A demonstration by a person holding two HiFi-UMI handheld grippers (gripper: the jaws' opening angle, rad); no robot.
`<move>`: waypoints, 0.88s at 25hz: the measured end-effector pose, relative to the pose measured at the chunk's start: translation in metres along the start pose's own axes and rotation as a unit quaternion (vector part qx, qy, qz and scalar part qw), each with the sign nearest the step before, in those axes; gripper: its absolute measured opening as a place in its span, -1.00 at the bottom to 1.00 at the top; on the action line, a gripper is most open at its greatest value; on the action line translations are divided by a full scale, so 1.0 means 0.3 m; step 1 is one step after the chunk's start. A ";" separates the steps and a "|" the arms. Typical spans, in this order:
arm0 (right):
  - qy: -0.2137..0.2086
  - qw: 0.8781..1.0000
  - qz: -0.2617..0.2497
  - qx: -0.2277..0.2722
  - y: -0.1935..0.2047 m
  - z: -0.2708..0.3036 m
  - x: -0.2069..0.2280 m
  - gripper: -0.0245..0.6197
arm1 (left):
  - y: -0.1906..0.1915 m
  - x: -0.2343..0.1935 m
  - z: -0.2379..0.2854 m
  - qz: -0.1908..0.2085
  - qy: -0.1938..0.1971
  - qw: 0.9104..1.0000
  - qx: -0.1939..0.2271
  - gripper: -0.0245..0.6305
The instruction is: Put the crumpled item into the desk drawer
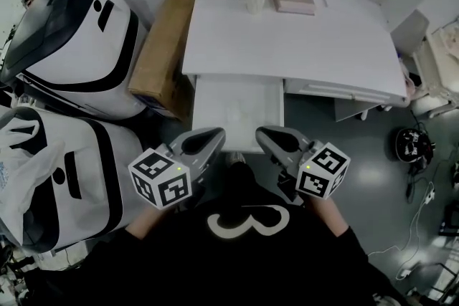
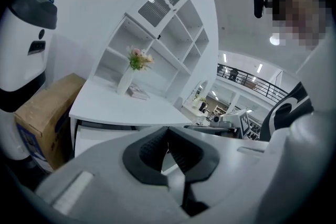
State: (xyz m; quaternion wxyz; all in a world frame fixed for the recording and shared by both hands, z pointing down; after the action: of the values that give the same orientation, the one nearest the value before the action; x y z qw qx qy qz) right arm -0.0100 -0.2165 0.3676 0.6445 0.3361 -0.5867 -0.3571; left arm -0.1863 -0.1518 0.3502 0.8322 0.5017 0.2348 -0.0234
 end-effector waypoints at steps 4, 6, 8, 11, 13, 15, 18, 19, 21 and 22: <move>0.005 1.000 0.001 0.006 0.011 -0.021 -0.015 -0.92 | 0.006 0.017 -0.010 0.007 0.006 1.000 0.001 -0.89; 0.010 1.000 0.002 0.006 0.020 -0.027 -0.013 -0.92 | 0.010 0.017 -0.012 0.008 0.008 1.000 0.000 -0.89; 0.012 1.000 0.005 0.005 0.030 -0.031 -0.011 -0.91 | 0.018 0.015 -0.013 0.006 0.008 1.000 -0.002 -0.89; 0.013 1.000 0.005 0.006 0.040 -0.030 -0.004 -0.92 | 0.027 0.007 -0.012 0.005 0.005 1.000 -0.006 -0.89; 0.011 1.000 0.009 0.010 0.041 -0.028 0.000 -0.91 | 0.032 0.004 -0.009 0.003 0.003 1.000 -0.010 -0.89; 0.009 1.000 0.010 0.010 0.039 -0.026 0.001 -0.92 | 0.035 0.004 -0.009 0.002 0.001 1.000 -0.013 -0.89; 0.009 1.000 0.011 0.009 0.039 -0.024 -0.001 -0.92 | 0.039 0.004 -0.011 0.003 -0.002 1.000 -0.016 -0.89; 0.009 1.000 0.011 0.008 0.040 -0.024 -0.002 -0.92 | 0.038 0.003 -0.010 0.002 -0.002 1.000 -0.016 -0.89; 0.009 1.000 0.013 0.007 0.042 -0.024 0.000 -0.92 | 0.037 0.002 -0.006 0.002 -0.002 1.000 -0.016 -0.89; 0.008 1.000 0.013 0.006 0.044 -0.024 0.002 -0.91 | 0.038 0.002 -0.003 0.001 -0.002 1.000 -0.016 -0.89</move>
State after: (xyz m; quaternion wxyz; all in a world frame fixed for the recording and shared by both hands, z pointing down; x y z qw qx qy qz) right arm -0.0020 -0.2100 0.3787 0.6521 0.3351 -0.5876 -0.3424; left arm -0.1831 -0.1452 0.3590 0.8407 0.4885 0.2328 -0.0195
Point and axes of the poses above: the fingertips, and each gripper's own axes: z forward along the fingers, x to its right, y out of its underside, the point moved 7 cm from there along -z, backward along the fingers, and after that the axes turned 12 degrees about -y, right-handed, at the moved point
